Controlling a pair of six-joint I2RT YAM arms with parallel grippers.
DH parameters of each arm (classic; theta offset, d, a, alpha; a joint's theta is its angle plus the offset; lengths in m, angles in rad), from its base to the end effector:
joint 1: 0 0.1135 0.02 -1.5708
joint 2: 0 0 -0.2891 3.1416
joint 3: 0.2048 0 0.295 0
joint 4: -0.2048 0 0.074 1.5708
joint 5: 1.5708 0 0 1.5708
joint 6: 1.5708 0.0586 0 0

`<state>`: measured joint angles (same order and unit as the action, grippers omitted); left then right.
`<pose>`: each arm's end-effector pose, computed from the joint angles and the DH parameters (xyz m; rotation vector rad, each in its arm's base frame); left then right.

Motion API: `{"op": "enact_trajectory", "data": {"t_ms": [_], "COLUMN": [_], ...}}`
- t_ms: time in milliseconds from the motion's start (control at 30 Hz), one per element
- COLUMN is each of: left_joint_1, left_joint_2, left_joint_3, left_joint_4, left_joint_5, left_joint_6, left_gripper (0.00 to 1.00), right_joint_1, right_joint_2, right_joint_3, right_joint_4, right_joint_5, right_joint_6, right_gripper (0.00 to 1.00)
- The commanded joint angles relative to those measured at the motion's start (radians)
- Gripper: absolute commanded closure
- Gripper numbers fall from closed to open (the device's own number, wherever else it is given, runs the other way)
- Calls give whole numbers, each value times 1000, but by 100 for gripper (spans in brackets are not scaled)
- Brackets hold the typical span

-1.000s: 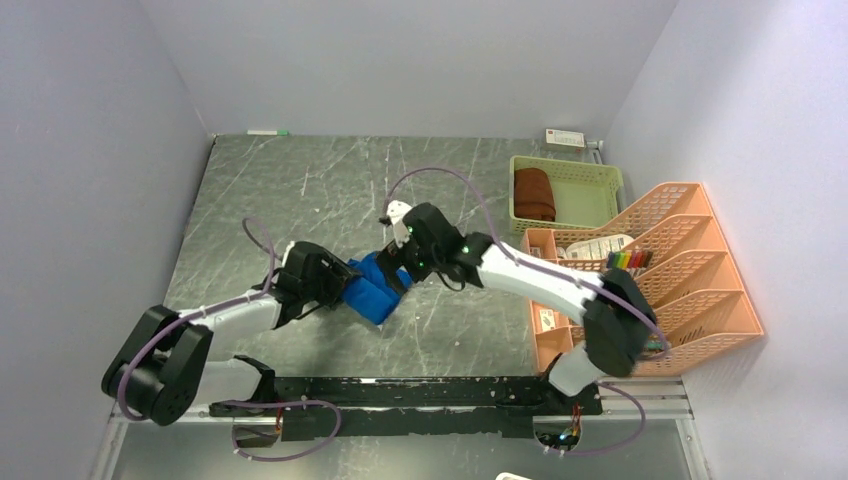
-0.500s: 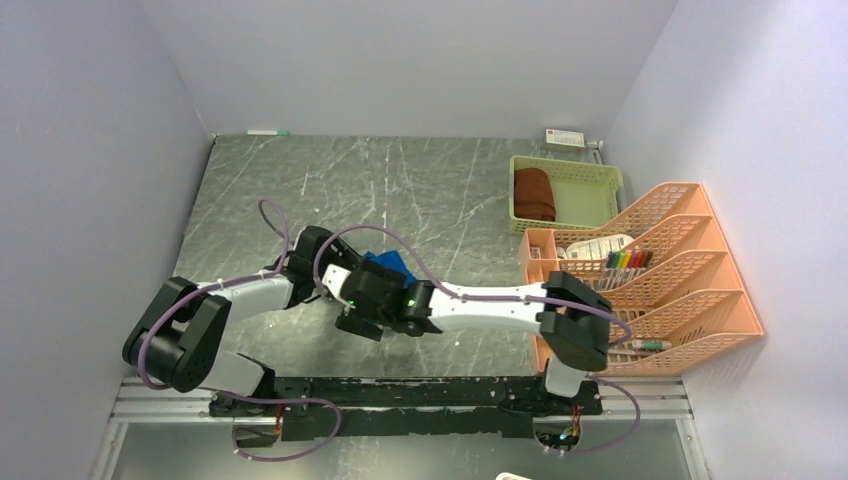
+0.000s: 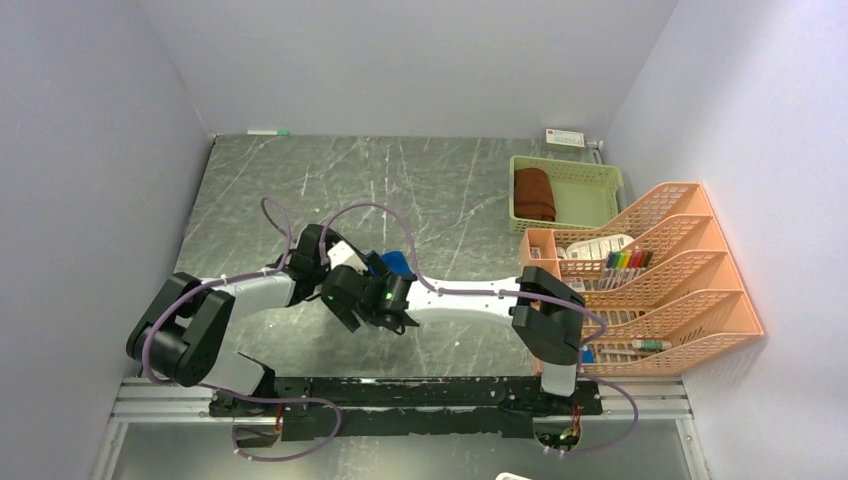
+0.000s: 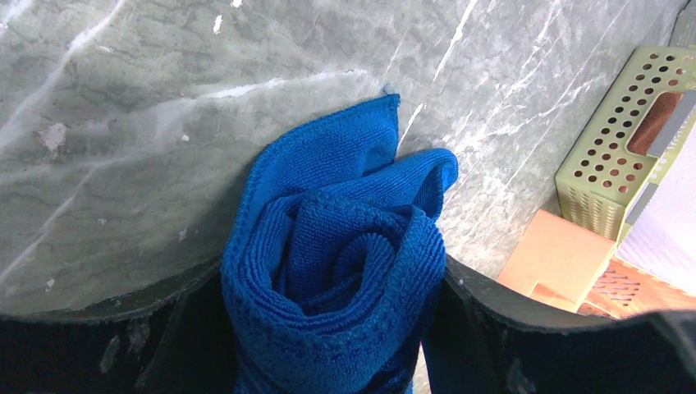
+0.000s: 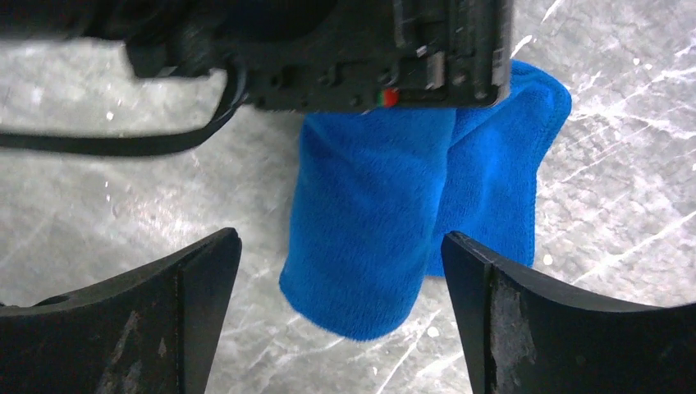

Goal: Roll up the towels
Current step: Roll the towel at the center of the board.

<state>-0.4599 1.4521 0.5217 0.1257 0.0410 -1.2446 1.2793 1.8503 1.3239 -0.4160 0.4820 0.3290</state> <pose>0.2663 -0.1346 0.1093 -0.9552 2.3634 -0.8076 0.1564 0.4267 0.1963 -0.9150 2.1919 0.1505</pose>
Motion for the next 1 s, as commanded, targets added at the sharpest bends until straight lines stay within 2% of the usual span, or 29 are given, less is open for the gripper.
{"op": "enact_trajectory", "data": {"t_ms": [0,167,367,433,500,567,700,833,967], "left_joint_1": [-3,-3,-3,-3,-3,-2,5,10,9], "left_joint_2": [59,60,55,48,46,41,-2,-34,-28], "left_joint_3": [-37,-30,-20,-16,-5,14,60,92,109], "left_joint_4": [-166,-172,-187,-192,-201,-220,-265,-304,-306], "left_joint_5": [-34,-37,-41,-44,-46,-49,-66,-81,-57], "left_joint_6": [51,52,56,57,59,60,77,93,103], "left_gripper": [22,22,22,22,21,19,17,15,14], "right_joint_1": [-54,-81,-95,-103,-133,-174,-293,-398,-494], "right_joint_2": [30,54,65,53,34,-2,-106,-165,-153], "right_joint_3": [41,35,3,-19,-57,-141,-341,-481,-575], "right_joint_4": [-20,-25,14,38,83,158,381,594,830], "right_joint_5": [-34,-63,-121,-145,-205,-297,-544,-758,-1021], "right_joint_6": [145,166,160,162,164,171,202,251,381], "right_gripper": [11,20,48,63,82,92,99,100,100]}}
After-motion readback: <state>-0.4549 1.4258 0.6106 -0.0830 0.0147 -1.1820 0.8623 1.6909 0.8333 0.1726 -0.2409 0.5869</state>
